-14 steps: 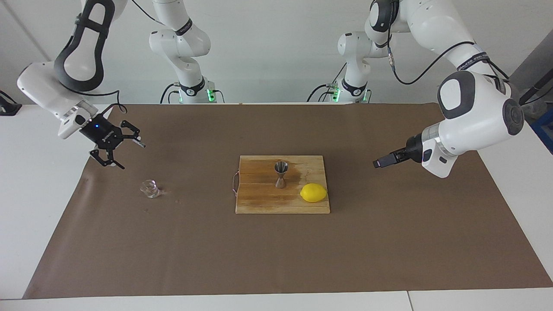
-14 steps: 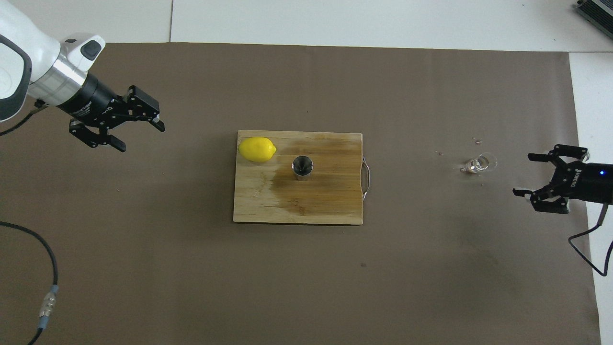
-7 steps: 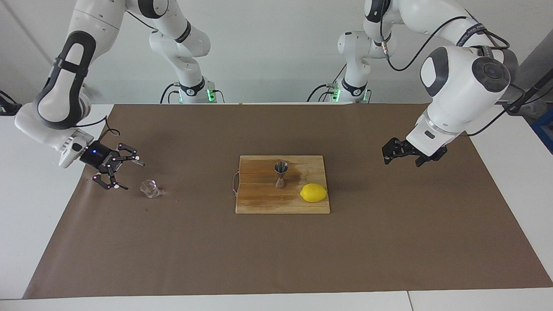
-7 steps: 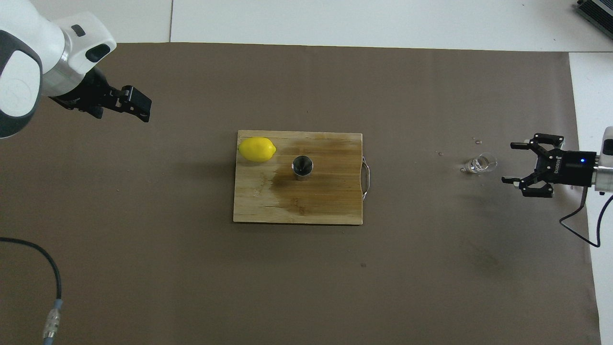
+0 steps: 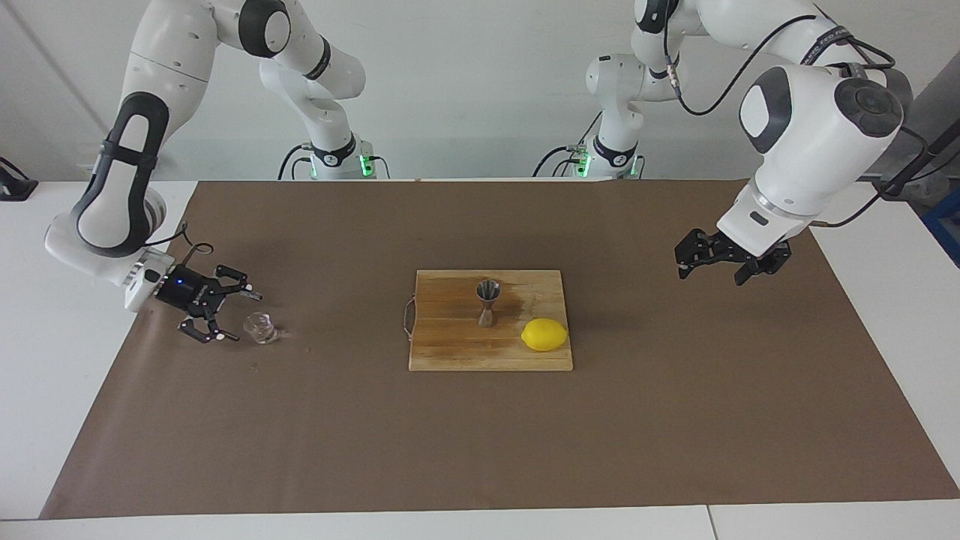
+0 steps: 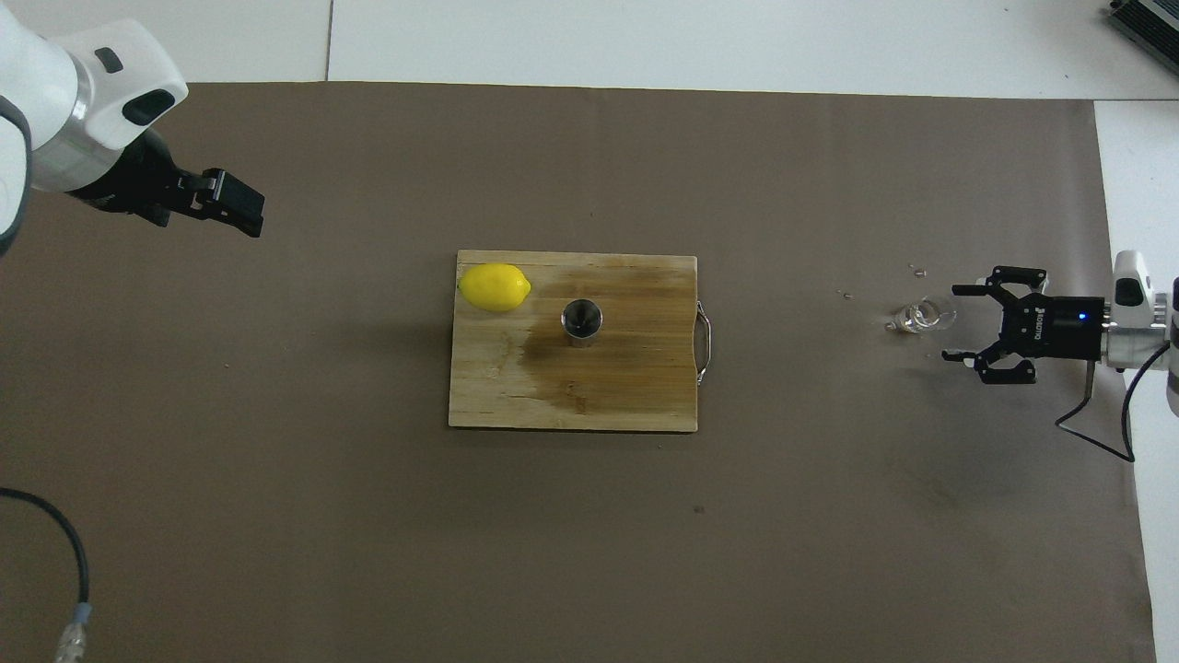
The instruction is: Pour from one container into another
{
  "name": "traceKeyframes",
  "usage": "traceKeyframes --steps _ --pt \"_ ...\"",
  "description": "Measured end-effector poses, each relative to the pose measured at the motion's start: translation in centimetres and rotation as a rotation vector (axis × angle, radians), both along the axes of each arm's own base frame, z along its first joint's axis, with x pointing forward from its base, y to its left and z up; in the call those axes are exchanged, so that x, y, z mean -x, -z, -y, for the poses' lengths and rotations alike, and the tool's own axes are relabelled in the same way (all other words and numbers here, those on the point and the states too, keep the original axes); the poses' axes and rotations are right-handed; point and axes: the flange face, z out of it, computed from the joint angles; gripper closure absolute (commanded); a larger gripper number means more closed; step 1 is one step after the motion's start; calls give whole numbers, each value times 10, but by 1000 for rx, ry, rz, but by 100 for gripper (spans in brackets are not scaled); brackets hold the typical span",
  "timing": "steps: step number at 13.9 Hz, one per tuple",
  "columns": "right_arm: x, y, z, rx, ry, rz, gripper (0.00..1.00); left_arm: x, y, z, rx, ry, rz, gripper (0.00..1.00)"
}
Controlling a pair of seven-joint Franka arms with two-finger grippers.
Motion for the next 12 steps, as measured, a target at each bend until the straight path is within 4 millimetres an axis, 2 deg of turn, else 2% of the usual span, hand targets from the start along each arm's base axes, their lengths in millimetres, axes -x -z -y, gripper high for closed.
traceKeyframes --steps 6,9,12 --pt "-4 4 -3 -37 20 27 0 60 -20 -45 -22 -46 -17 0" --pt "-12 8 -8 -63 41 43 0 69 -17 -62 -23 -65 -67 0" --pt "-15 9 -13 -69 38 47 0 71 -25 -57 -58 -68 -58 0"
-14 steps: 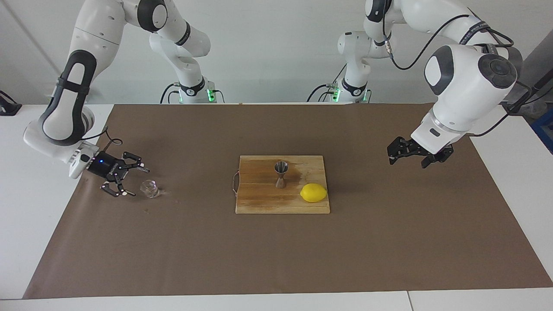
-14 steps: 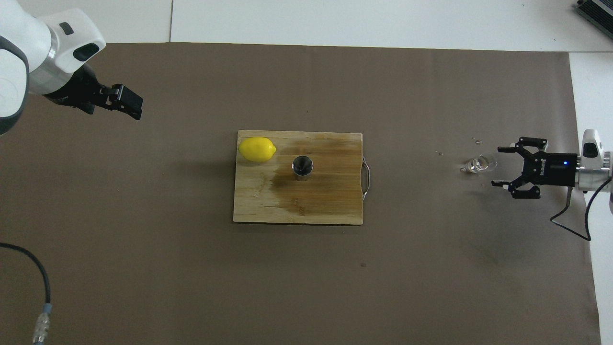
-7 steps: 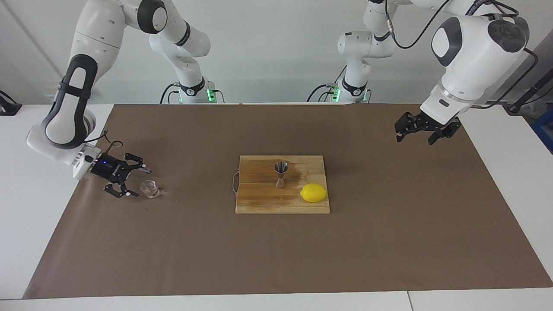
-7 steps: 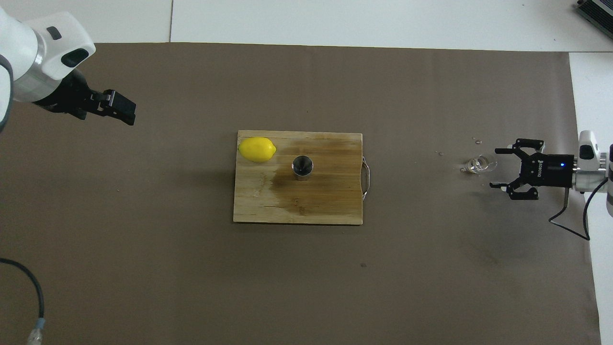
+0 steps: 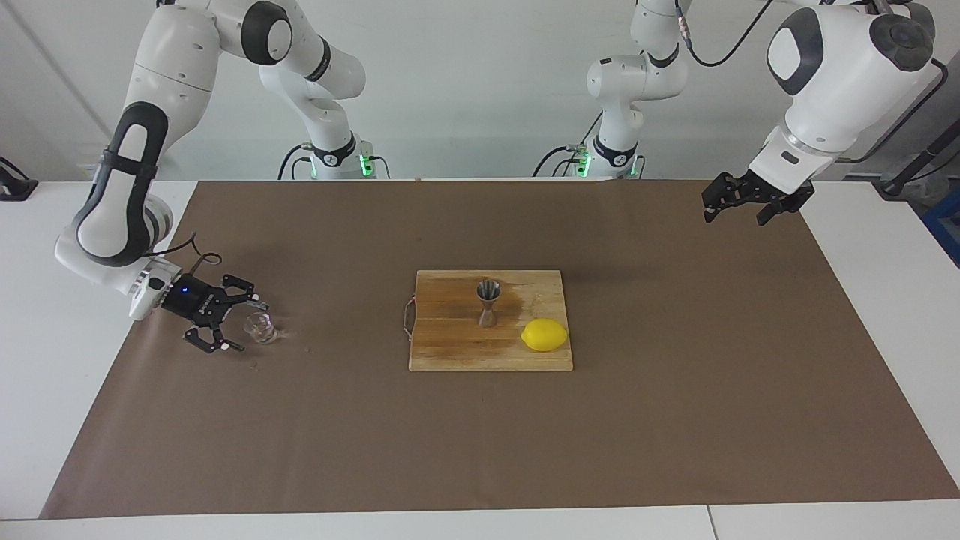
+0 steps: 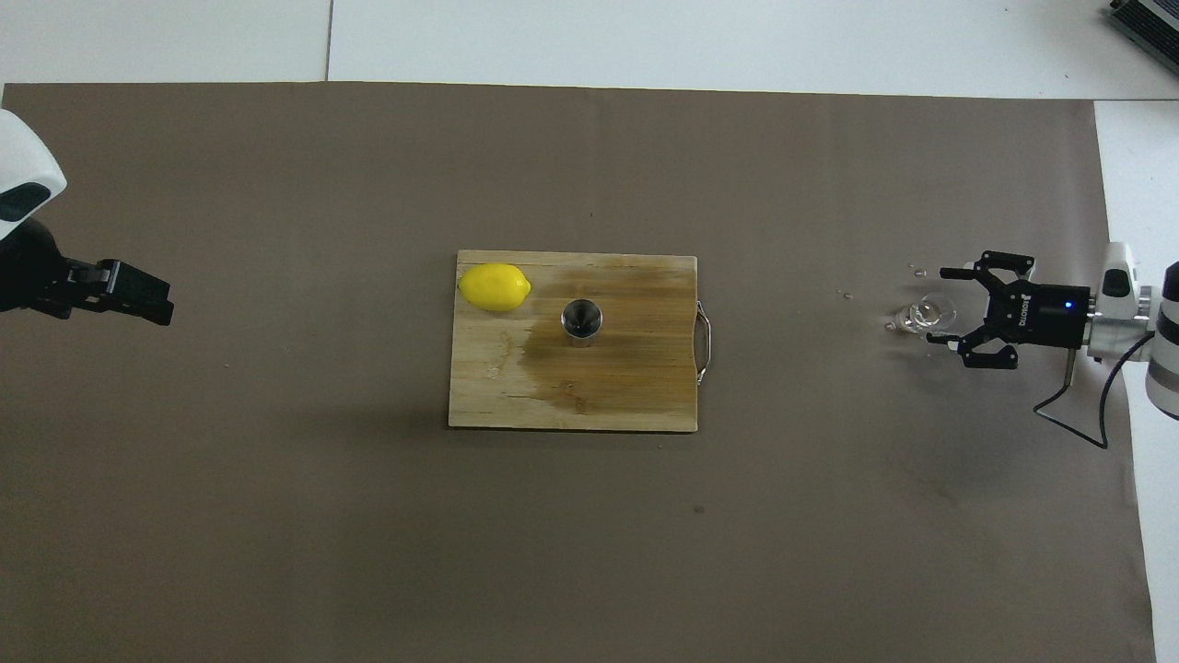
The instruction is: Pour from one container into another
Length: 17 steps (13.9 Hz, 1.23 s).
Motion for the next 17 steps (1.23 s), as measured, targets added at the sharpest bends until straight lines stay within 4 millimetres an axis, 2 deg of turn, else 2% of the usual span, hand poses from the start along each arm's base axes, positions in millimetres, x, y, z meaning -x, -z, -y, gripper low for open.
traceKeyframes --steps 6,10,17 --pt "1 9 0 12 0 -13 0 2 -7 4 -23 -56 25 0" --pt "1 12 1 24 1 -15 0 -7 -13 -1 -17 -70 98 0" --pt "-3 13 -12 23 -22 -19 0 -14 -20 3 -6 -63 173 0"
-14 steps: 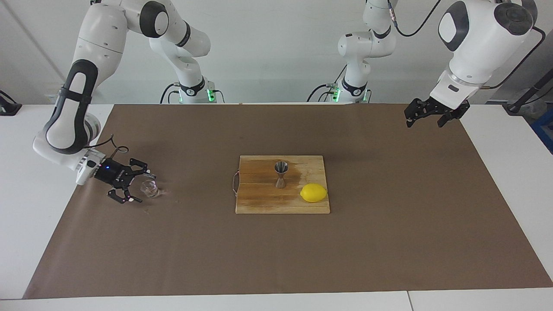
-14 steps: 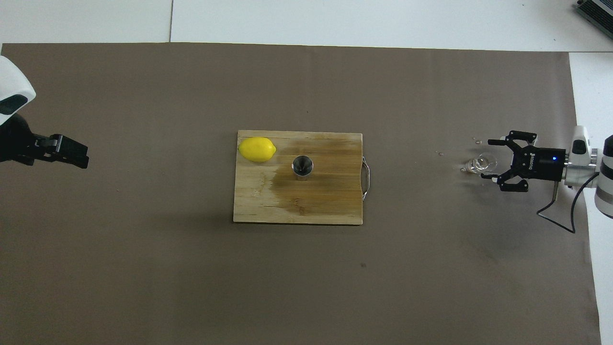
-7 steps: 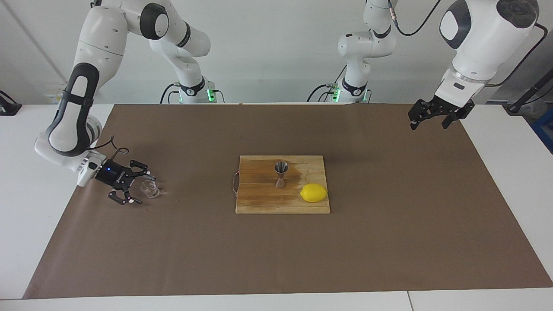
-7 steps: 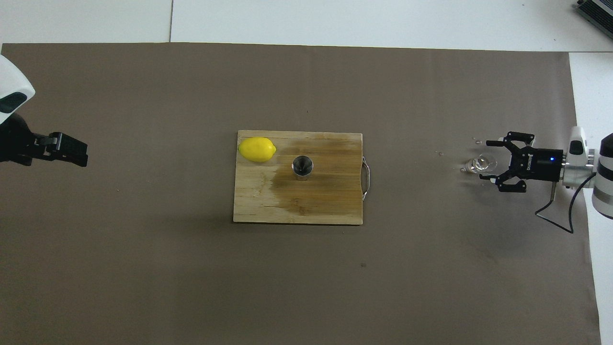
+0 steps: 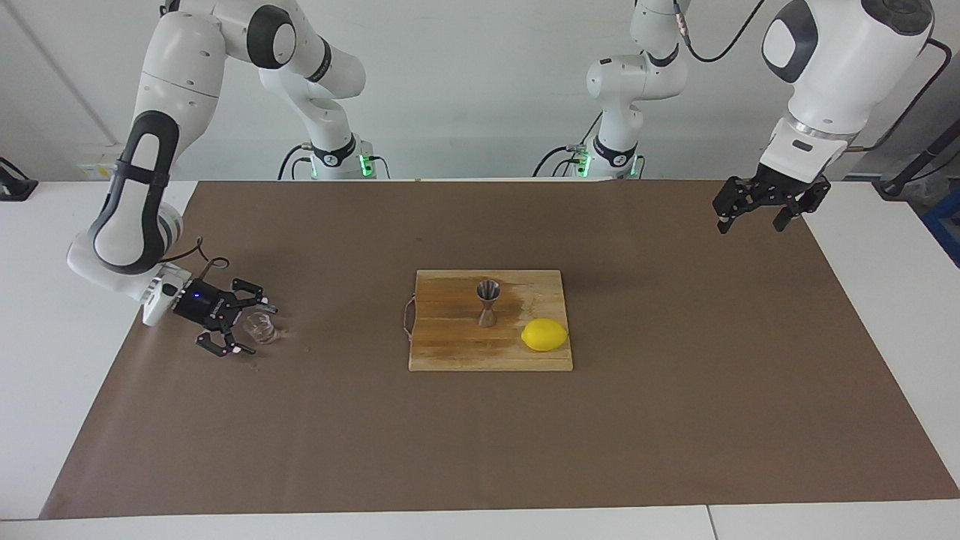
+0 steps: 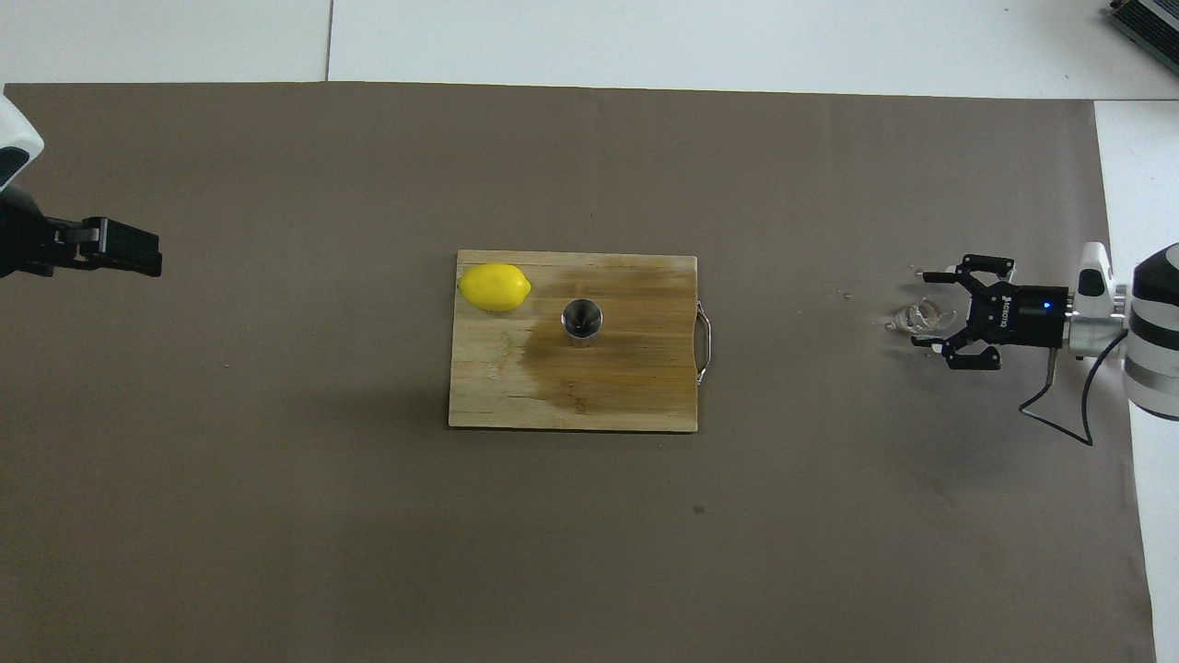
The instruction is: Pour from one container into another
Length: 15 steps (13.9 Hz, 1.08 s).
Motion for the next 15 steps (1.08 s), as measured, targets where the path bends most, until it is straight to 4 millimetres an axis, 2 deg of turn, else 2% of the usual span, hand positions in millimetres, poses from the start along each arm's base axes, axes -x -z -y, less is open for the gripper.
traceKeyframes --steps 6,9,12,15 --pt "4 2 6 26 -18 -16 6 3 -16 -1 2 -2 40 0" --pt "5 1 8 26 -16 -15 22 5 -22 -2 2 -4 49 0" --pt "5 1 8 26 -16 -15 29 5 -22 -3 2 -4 49 0" --pt "4 1 8 26 -16 -14 54 6 -21 -1 1 -2 44 0"
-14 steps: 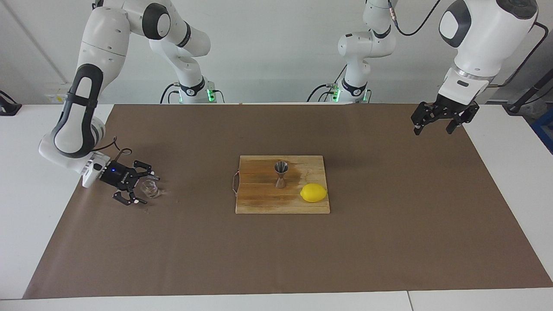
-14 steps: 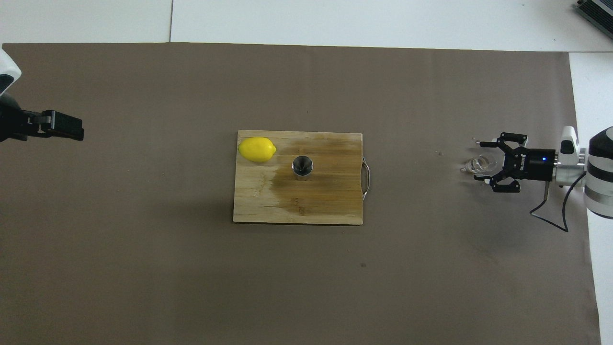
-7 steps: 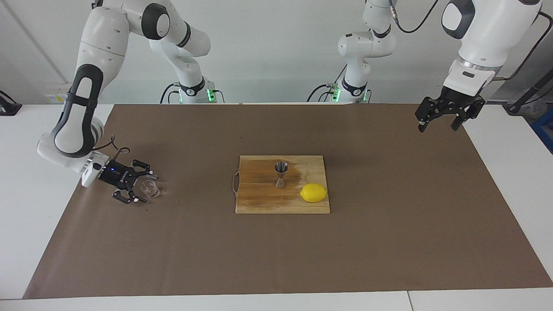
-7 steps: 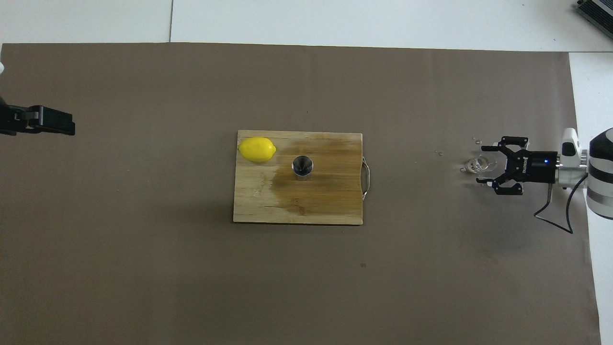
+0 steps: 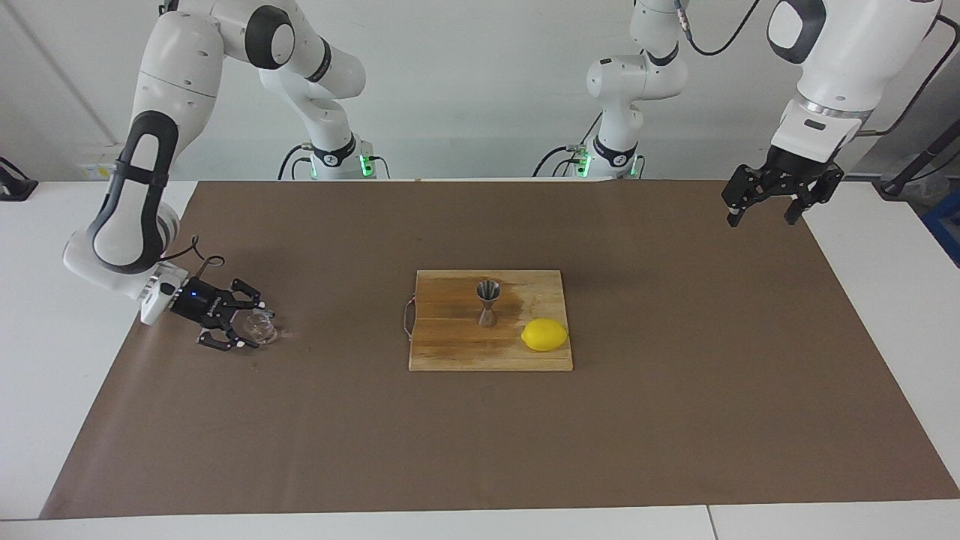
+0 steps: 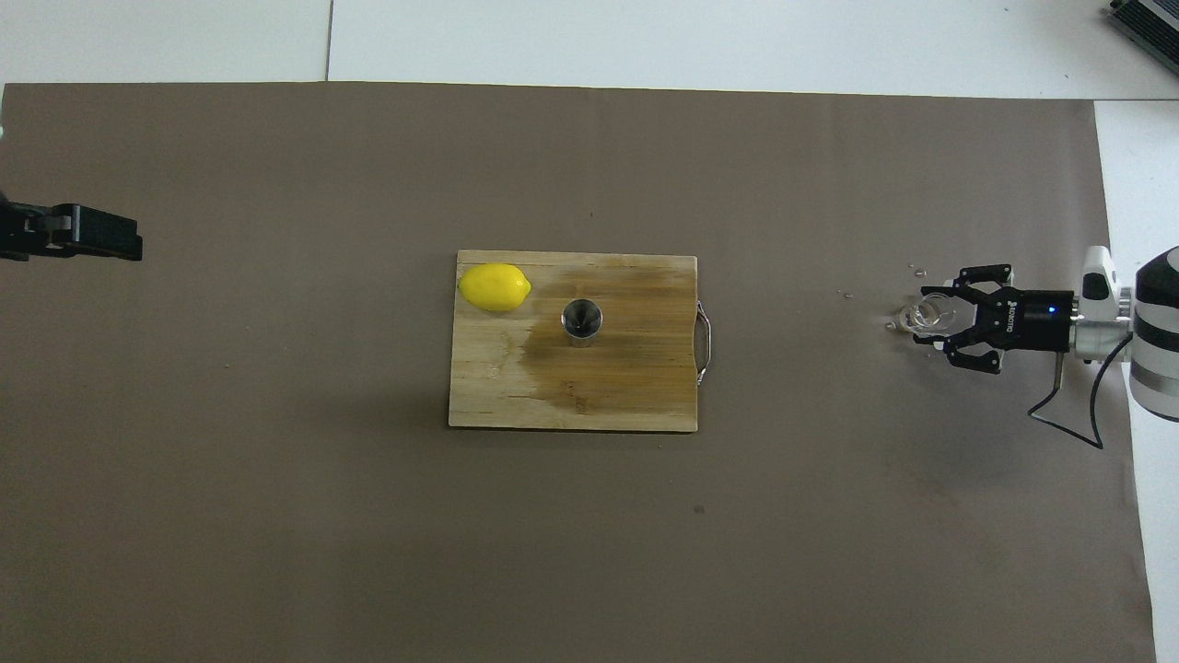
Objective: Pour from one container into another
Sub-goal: 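Lift the clear glass and carry it toward the board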
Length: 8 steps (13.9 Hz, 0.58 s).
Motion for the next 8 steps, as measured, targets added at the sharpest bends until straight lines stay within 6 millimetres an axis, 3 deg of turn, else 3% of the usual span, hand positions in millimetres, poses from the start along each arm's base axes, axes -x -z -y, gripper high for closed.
traceKeyframes --steps 3,8 --pt "-1 -1 0 0 0 2 76 4 3 0 -2 -1 -40 0" --pt "-10 -16 -8 5 -15 30 92 13 7 -6 -6 -12 -105 0"
